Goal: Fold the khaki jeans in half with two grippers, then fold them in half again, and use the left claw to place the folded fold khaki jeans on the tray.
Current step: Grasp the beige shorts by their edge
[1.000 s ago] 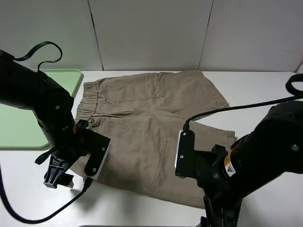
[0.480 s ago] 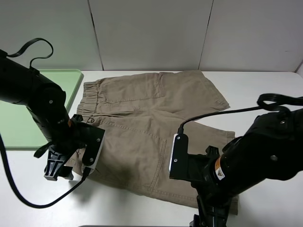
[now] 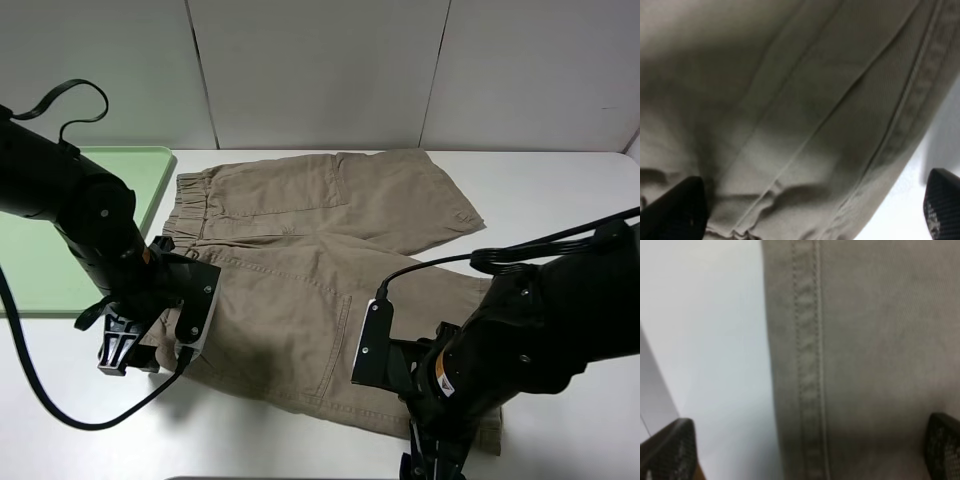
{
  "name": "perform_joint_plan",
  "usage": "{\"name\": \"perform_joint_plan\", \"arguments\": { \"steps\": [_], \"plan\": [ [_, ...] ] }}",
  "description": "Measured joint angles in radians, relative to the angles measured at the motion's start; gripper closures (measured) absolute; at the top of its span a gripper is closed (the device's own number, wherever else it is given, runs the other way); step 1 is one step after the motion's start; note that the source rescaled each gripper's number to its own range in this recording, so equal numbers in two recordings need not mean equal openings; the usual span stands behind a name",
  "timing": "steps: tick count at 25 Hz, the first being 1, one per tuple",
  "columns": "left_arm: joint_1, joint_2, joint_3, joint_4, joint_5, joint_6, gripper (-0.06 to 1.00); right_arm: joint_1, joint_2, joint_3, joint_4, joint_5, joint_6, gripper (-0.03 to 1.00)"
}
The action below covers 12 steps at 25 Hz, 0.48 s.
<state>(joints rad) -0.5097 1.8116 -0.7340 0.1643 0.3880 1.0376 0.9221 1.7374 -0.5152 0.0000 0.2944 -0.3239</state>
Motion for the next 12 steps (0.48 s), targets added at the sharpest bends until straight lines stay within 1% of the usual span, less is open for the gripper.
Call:
{"name": "perform_joint_plan", "arguments": {
  "steps": [10, 12],
  "plan": [
    [0.000, 0.023, 0.005, -0.007, -0.017, 0.000, 0.10, 0.001, 0.019, -0.003, -0.008, 0.001, 0.016, -0.03],
    [0.000, 0.023, 0.005, -0.008, -0.027, 0.000, 0.12, 0.001, 0.019, -0.003, -0.008, 0.001, 0.016, -0.03]
  ]
}}
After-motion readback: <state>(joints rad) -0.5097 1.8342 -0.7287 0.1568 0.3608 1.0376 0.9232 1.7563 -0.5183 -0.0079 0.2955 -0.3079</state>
